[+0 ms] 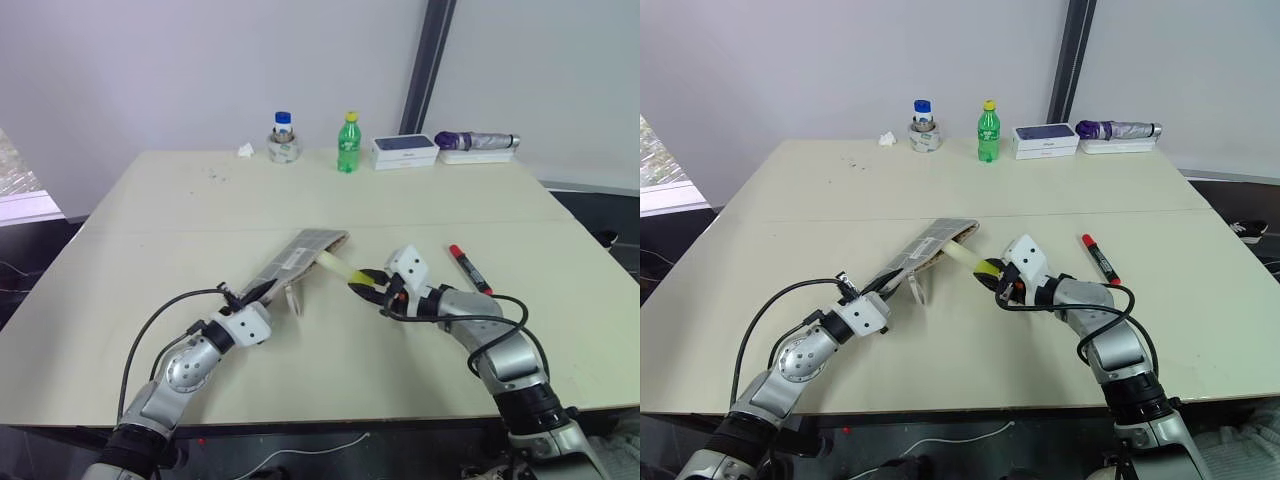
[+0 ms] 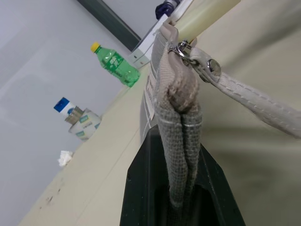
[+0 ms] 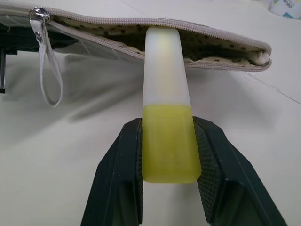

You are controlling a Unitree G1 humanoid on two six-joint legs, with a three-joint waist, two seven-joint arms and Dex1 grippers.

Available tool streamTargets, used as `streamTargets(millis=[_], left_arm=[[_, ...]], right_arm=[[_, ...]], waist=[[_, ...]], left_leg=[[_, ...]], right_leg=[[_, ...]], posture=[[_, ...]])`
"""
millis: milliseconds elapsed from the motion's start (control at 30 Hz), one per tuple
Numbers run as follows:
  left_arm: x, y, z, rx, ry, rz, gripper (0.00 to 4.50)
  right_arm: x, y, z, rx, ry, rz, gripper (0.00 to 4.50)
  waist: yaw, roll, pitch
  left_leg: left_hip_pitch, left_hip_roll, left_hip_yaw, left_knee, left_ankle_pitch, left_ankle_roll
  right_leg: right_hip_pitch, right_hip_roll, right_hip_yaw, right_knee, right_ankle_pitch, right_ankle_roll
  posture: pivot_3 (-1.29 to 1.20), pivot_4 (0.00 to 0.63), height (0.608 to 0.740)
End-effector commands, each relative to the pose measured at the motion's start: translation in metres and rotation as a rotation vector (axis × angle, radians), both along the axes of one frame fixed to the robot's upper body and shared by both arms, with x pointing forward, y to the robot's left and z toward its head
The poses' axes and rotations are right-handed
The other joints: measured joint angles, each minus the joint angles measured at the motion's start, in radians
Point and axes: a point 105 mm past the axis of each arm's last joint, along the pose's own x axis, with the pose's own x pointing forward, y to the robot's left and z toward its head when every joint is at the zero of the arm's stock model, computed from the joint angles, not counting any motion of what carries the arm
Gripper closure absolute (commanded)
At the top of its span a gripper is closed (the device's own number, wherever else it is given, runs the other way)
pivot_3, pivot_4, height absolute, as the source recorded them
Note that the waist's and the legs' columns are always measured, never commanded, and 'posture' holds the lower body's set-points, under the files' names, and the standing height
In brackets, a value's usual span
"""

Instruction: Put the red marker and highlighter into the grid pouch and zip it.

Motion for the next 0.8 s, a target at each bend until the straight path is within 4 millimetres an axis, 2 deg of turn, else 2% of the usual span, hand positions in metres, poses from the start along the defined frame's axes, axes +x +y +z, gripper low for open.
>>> streamTargets(millis=[33,133,233,467,700,800], left_arm=[[-0.003,-0.005,0.009,0.035,-0.042,-0.030,4.50],[-0.007,-0.012,0.006,0.123,-0.061,-0.080,4.50],[-0.005,-0.012,0.009,0.160,-0.063,-0.100,4.50],[-0.015,-0.018,0.008,0.296,-0.053,-0.255,4.50],[-0.027,-0.030,0.010,0.284,-0.067,-0.362,4.50],[-0.027,-0.028,0.012,0.293,-0.074,-0.360,4.50]], right_arm=[[-0.008,0.012,0.014,-0.037,-0.098,0.095,3.59],[-0.016,0.021,0.012,-0.189,-0.200,0.209,3.59],[-0.015,0.021,0.007,-0.329,-0.261,0.268,3.59],[-0.020,0.032,0.012,-0.424,-0.375,0.410,3.59],[-0.018,0.041,0.007,-0.475,-0.449,0.492,3.59],[-0.008,0.033,0.007,-0.522,-0.455,0.460,3.59]], waist=[[0.000,0.000,0.000],[0.000,0.000,0.000],[-0.001,0.000,0.000],[-0.001,0.000,0.000],[-0.001,0.000,0.000],[-0.001,0.000,0.000]], left_leg=[[0.000,0.000,0.000,0.000,0.000,0.000],[0.000,-0.001,0.000,0.000,0.000,0.000],[0.000,-0.002,0.000,0.000,-0.002,0.003],[0.000,-0.001,0.000,0.000,0.001,-0.001],[0.000,-0.001,0.000,0.001,0.001,-0.001],[0.000,-0.001,0.000,0.001,0.001,-0.001]], right_leg=[[0.000,0.000,0.000,0.000,0.000,0.000],[0.000,0.000,0.000,0.000,0.000,0.000],[0.000,0.000,0.000,0.000,0.000,0.000],[0.000,0.000,0.000,0.000,0.000,0.000],[0.000,0.000,0.000,0.000,0.000,0.000],[0.000,0.000,0.000,0.000,0.000,0.000]], posture=[[0.00,0.150,0.740],[0.00,0.150,0.740],[0.00,0.150,0.740],[0.00,0.150,0.740],[0.00,0.150,0.740],[0.00,0.150,0.740]])
